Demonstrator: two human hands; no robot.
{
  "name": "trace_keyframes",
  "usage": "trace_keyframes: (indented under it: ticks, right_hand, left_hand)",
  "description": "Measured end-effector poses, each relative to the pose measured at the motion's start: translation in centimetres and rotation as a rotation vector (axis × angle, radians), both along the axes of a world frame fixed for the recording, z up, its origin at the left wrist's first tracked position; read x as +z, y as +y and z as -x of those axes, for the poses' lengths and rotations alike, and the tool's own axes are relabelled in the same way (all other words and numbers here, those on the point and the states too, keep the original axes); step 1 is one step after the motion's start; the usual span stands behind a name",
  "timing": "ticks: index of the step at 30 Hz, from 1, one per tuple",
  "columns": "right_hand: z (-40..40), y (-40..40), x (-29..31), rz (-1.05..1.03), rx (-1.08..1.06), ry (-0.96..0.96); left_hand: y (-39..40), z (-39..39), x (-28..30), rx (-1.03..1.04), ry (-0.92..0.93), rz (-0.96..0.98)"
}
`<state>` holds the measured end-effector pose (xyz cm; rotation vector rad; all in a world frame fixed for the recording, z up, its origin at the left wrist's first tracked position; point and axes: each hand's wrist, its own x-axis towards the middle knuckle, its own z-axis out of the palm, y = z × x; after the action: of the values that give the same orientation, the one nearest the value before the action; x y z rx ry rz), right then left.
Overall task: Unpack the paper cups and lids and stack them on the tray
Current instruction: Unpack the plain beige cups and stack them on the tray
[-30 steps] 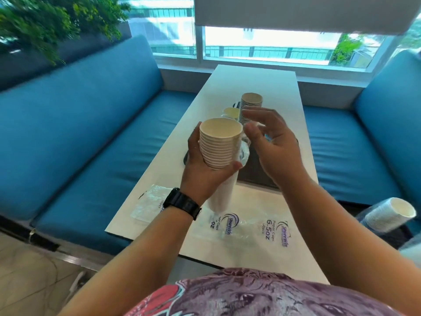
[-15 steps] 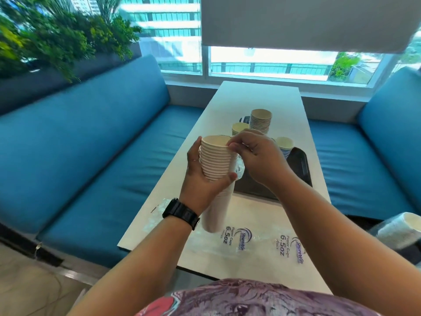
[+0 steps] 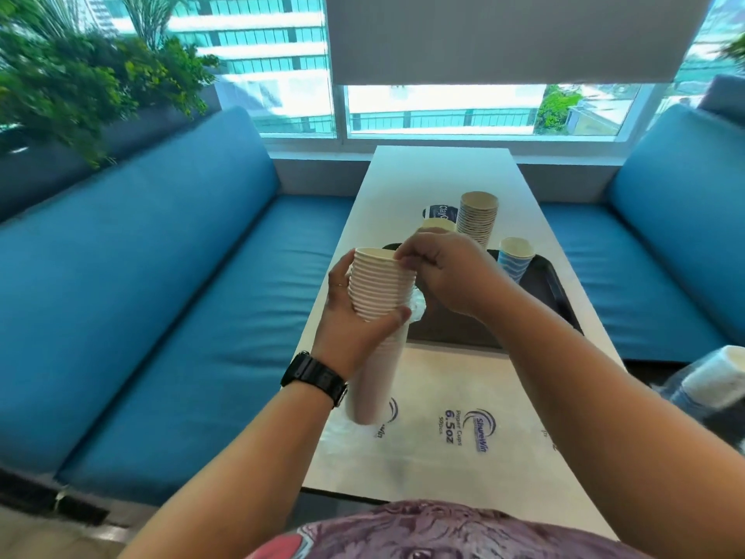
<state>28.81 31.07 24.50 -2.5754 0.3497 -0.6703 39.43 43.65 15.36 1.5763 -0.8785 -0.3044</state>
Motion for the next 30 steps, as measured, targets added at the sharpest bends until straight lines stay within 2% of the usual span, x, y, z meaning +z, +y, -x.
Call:
trace_keyframes:
  ticks: [5,19,24,30]
  right_hand:
    - [-1.2,-0.1,0.6,0.087,-0.012,0.078]
    - [-5.5,-3.5,0.3,0.168,0.024,0.104]
    - [-6.7,-4.4,0.8,0.167,0.035,0.085]
    - [-7.1,-5.3,2.2,0.216,0.074,0.143]
  left_hand:
    - [0.0,-1.0,-0.2,-0.041,0.03,-0.023]
    - [-3.4,-4.9,0.4,-0.063,0.158,-0.011]
    - [-4.1,-6.5,0.8,-0.047,0.123,-0.013]
    - [-4.3,-6.3,0.7,-0.039,-0.026,-0.011]
